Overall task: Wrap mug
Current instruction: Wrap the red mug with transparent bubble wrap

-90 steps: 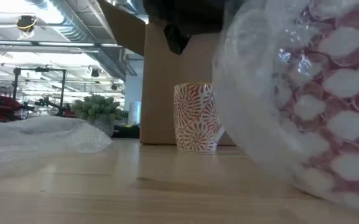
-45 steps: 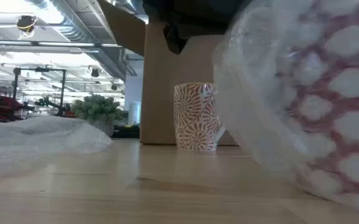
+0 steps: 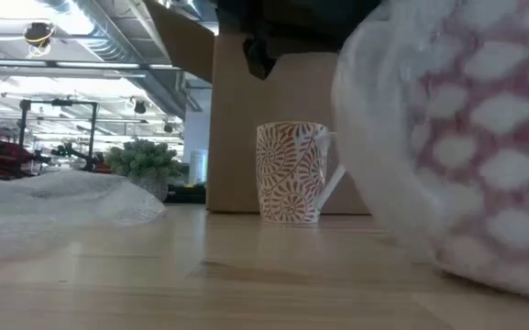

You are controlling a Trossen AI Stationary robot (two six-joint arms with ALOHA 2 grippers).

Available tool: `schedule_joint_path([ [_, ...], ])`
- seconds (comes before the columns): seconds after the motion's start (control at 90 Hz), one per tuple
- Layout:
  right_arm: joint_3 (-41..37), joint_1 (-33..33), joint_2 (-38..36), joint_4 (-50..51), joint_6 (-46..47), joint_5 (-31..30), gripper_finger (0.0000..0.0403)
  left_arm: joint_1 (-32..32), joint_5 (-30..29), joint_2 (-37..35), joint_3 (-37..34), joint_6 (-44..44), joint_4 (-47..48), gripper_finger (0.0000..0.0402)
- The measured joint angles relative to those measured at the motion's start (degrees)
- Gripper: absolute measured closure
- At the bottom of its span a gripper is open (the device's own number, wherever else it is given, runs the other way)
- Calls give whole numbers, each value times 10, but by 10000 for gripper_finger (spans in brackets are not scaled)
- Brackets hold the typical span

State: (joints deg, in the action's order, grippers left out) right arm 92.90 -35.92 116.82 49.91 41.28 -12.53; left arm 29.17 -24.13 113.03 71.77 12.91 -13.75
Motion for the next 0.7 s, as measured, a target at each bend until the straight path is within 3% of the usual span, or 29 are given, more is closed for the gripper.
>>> schedule_joint_path([
  [0.344,114,-1,-10,136,0,6,403,0,0,0,0,-1,-1,401],
  [0.7,-23,0,13,-7,27,5,403,0,-1,0,0,-1,-3,401],
])
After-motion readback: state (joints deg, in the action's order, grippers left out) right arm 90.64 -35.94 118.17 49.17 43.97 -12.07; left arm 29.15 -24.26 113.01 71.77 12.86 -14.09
